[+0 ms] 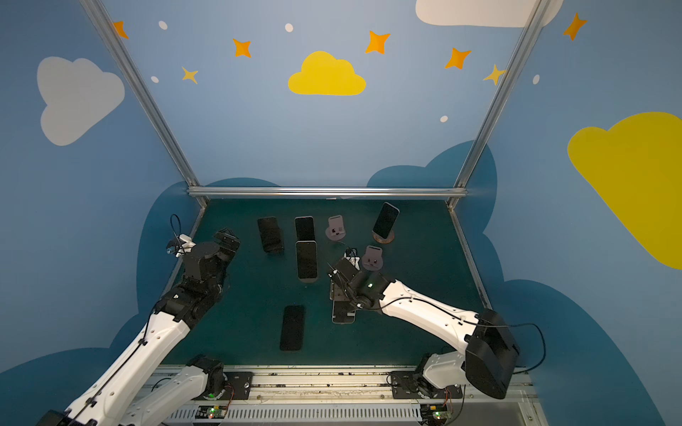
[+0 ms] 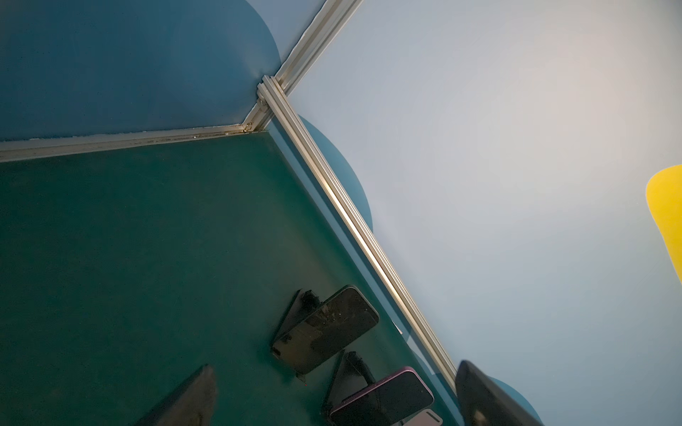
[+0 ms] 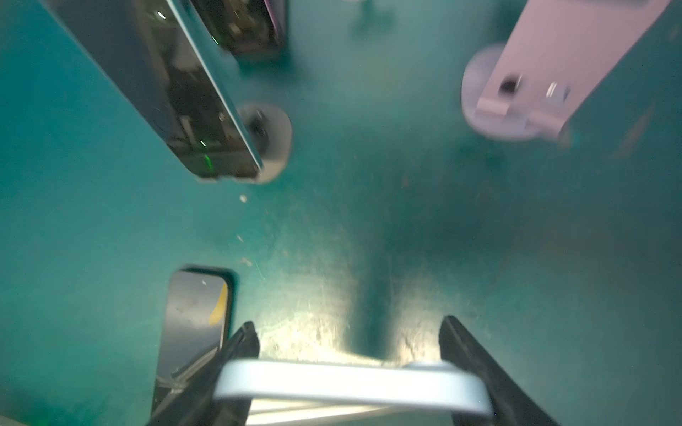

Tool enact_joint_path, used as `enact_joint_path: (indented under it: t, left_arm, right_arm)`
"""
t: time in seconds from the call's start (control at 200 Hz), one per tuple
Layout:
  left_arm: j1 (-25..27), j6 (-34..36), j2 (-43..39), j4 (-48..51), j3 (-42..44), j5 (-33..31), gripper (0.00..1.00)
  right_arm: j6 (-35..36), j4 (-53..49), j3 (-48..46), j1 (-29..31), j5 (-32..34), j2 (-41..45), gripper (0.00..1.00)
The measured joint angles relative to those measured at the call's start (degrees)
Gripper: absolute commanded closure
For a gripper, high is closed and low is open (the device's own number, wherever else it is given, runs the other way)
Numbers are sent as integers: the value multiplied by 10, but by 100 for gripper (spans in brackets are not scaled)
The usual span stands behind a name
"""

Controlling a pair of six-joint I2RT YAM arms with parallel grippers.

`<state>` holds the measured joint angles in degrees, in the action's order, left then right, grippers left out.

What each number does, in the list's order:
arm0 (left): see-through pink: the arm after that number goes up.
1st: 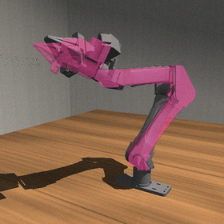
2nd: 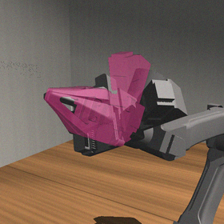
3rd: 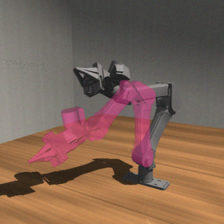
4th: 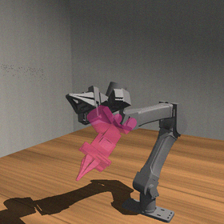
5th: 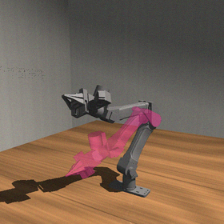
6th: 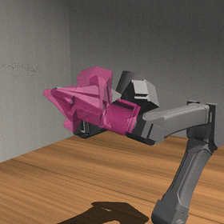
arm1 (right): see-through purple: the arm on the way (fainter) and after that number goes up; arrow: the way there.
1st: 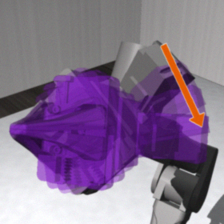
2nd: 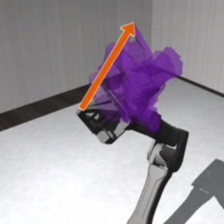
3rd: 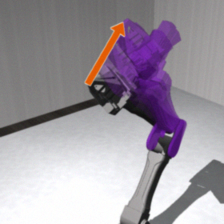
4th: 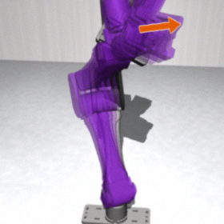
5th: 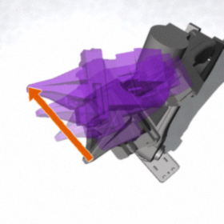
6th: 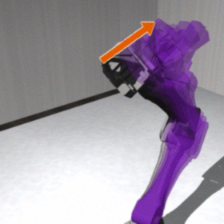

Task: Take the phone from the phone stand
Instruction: 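Carry the phone toward the robot with the right gripper while left gripper withdraws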

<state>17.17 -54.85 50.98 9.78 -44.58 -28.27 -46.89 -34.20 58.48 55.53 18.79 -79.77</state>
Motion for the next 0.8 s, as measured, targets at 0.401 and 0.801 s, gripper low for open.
enact_joint_path:
  t: [0.401,0.801]
  left_arm:
    - [-3,-32,0,1,0,33,0]
    - [-5,-44,25,0,-1,83,0]
  right_arm:
    - [-83,-23,16,53,-30,-80,45]
    - [-112,2,62,94,-68,-175,45]
